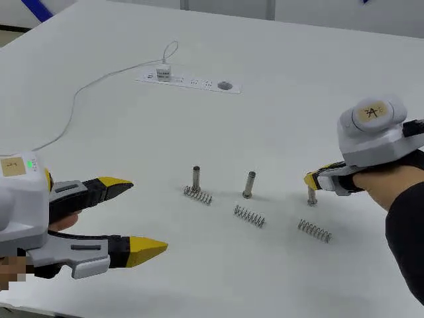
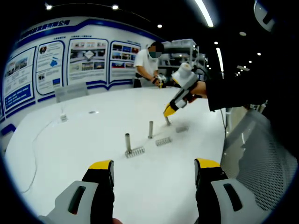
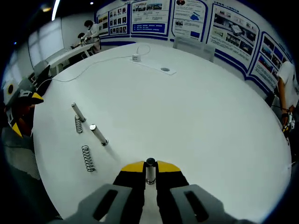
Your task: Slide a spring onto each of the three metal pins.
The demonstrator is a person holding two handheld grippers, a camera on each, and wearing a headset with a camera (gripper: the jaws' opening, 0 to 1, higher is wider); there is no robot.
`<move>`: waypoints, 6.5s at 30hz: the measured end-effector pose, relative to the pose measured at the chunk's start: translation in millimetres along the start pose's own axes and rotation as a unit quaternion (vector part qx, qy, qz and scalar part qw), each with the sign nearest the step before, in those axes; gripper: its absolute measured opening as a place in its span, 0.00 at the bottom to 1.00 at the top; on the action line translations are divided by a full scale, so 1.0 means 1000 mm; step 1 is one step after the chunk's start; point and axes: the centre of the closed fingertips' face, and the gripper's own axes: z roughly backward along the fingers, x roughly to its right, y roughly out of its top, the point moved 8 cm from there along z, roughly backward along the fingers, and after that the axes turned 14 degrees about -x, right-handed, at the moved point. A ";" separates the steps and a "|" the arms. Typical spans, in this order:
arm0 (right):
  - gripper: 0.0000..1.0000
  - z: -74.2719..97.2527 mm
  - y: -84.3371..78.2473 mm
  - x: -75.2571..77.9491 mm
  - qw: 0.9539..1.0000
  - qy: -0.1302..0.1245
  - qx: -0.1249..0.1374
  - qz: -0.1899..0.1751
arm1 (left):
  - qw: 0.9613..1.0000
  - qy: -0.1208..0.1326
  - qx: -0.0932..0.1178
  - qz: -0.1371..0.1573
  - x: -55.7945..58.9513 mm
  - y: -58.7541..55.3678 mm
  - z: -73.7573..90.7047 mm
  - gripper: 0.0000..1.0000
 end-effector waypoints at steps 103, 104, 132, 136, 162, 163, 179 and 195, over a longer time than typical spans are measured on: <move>0.12 -0.007 -0.080 -0.014 0.978 0.093 -0.053 0.179 | 0.999 -0.019 -0.034 -0.037 0.014 0.012 -0.002 0.71; 0.12 -0.008 -0.080 -0.014 0.978 0.091 -0.053 0.178 | 0.998 -0.020 -0.034 -0.040 0.015 0.013 -0.003 0.71; 0.11 0.025 -0.063 -0.029 0.975 0.074 -0.055 0.202 | 0.976 -0.126 -0.068 -0.163 0.043 0.048 -0.051 0.67; 0.11 0.035 -0.057 -0.034 0.972 0.074 -0.063 0.212 | 0.973 -0.137 -0.066 -0.177 0.045 0.055 -0.062 0.65; 0.11 0.071 -0.017 -0.100 0.949 0.123 -0.073 0.280 | 0.957 -0.141 -0.071 -0.243 0.056 0.064 -0.116 0.30; 0.11 0.071 -0.016 -0.102 0.949 0.124 -0.073 0.281 | 0.957 -0.140 -0.070 -0.243 0.056 0.064 -0.116 0.28; 0.11 0.078 -0.007 -0.116 0.947 0.134 -0.061 0.287 | 0.956 -0.142 -0.067 -0.247 0.063 0.061 -0.121 0.12; 0.11 0.081 -0.001 -0.127 0.944 0.135 -0.041 0.299 | 0.956 -0.151 -0.068 -0.243 0.071 0.059 -0.125 0.12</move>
